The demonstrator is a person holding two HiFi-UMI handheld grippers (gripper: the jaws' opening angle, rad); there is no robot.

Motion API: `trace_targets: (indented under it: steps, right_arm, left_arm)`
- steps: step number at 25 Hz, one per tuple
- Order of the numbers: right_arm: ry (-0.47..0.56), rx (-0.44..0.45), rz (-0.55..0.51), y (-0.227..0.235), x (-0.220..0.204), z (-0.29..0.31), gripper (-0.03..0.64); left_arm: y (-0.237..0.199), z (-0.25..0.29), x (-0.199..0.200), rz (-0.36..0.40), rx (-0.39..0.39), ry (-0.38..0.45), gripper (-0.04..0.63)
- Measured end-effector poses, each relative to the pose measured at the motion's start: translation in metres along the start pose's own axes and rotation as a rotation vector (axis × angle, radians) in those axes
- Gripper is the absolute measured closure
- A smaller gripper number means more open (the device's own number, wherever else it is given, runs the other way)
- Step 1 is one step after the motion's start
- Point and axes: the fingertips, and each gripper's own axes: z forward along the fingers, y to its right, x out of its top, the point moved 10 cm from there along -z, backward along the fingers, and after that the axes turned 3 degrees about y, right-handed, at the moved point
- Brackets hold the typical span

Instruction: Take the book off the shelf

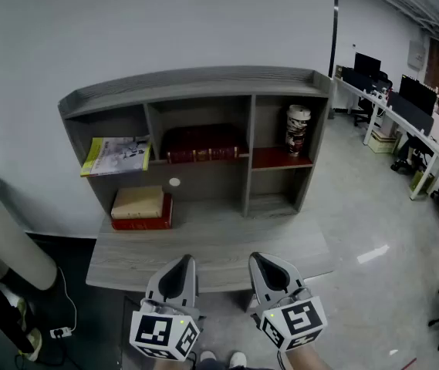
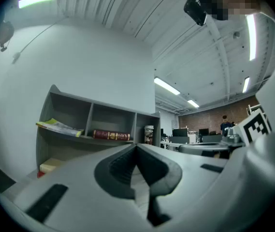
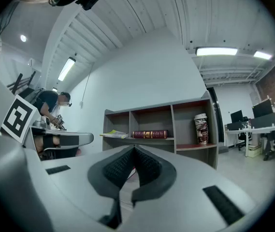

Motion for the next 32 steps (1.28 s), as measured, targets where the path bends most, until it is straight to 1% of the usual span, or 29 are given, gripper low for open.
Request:
trace_targets:
  steps: [4, 14, 22, 26, 32]
  right_arm:
    - [0.001, -0.003, 0.007, 0.002, -0.001, 0.000, 0.609]
    - [0.012, -0.003, 0.018, 0.008, -0.003, 0.001, 0.607]
    - [0.035, 0.016, 0.024, 0.017, -0.002, 0.005, 0.607]
    - [0.042, 0.021, 0.015, 0.021, 0.000, 0.008, 0.607]
    - [0.063, 0.055, 0.008, 0.025, 0.005, 0.015, 0.607]
  left_arm:
    - [0.001, 0.003, -0.003, 0.009, -0.017, -0.002, 0.583]
    - [0.003, 0.006, -0.004, 0.000, -0.009, -0.002, 0.583]
    - [0.004, 0.014, 0.001, 0.025, -0.001, 0.000, 0.583]
    - [0.004, 0.016, 0.002, 0.025, 0.012, 0.002, 0.583]
    - [0.005, 0.022, 0.005, 0.029, 0.015, 0.000, 0.583]
